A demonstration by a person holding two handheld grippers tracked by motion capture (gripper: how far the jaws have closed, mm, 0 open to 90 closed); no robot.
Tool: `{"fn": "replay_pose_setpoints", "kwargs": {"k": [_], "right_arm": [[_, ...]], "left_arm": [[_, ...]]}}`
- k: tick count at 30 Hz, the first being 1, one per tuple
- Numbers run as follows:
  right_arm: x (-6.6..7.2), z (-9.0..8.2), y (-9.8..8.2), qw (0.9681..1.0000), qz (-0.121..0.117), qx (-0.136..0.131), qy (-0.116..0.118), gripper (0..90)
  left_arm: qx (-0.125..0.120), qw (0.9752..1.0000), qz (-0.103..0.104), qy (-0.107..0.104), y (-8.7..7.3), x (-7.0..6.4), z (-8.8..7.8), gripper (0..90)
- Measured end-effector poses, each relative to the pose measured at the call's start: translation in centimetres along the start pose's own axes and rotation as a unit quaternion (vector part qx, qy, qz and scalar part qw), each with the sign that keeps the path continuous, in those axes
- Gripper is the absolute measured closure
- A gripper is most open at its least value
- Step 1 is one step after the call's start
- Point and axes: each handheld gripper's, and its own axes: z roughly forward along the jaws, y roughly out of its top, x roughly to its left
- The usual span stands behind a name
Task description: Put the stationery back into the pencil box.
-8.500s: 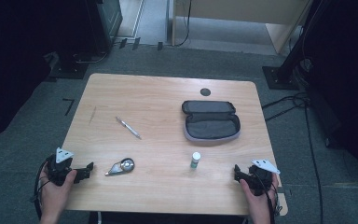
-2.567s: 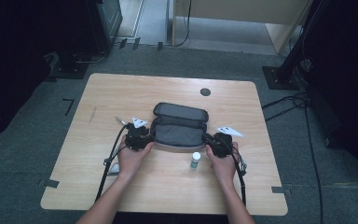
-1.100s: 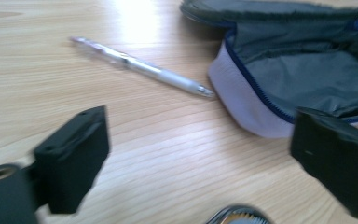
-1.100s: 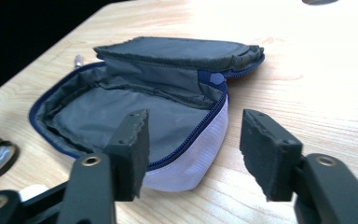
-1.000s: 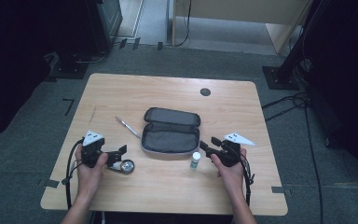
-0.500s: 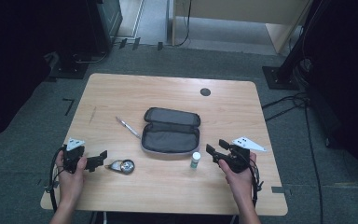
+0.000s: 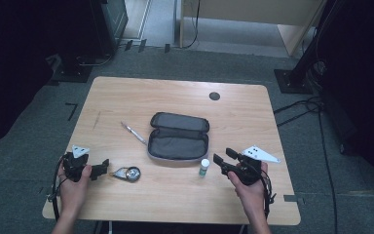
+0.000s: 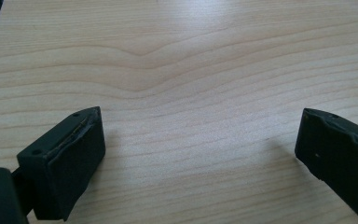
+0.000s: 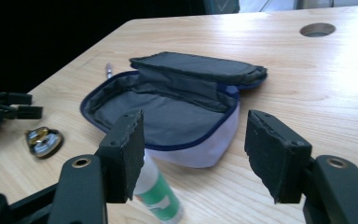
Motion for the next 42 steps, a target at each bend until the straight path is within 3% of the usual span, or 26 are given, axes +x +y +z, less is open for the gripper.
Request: {"fn": "replay_pose_setpoints", "kwargs": {"k": [8,14,22,32,35,42], "right_arm": [[1.2,0.1,0.0,0.9998,-0.012,-0.002,0.014,41.3],[2.2,0.5,-0.7,0.9993,-0.023,0.011,0.028,44.4],[3.0,1.6,-2.1,0.9984,-0.036,0.032,0.027,45.4],[4.0,2.9,-3.2,0.9959,-0.071,0.056,0.008,49.5],[4.1,3.3,-3.4,0.9949,-0.079,0.063,-0.009,49.8],[4.3,3.9,-3.8,0.9938,-0.086,0.064,-0.028,63.8]], "left_arm": [[0.0,1.0,0.007,0.004,0.0,-0.1,0.1,1.8],[0.0,1.0,0.007,0.004,0.0,-0.1,0.1,1.8],[0.0,1.0,0.008,0.003,0.0,-0.2,0.1,1.9],[-0.001,0.9999,0.012,0.001,-0.1,-0.2,0.1,1.9],[-0.001,0.9999,0.012,0.0,-0.1,-0.2,0.1,1.9],[-0.001,0.9999,0.012,0.0,-0.1,-0.2,0.1,1.8]]}}
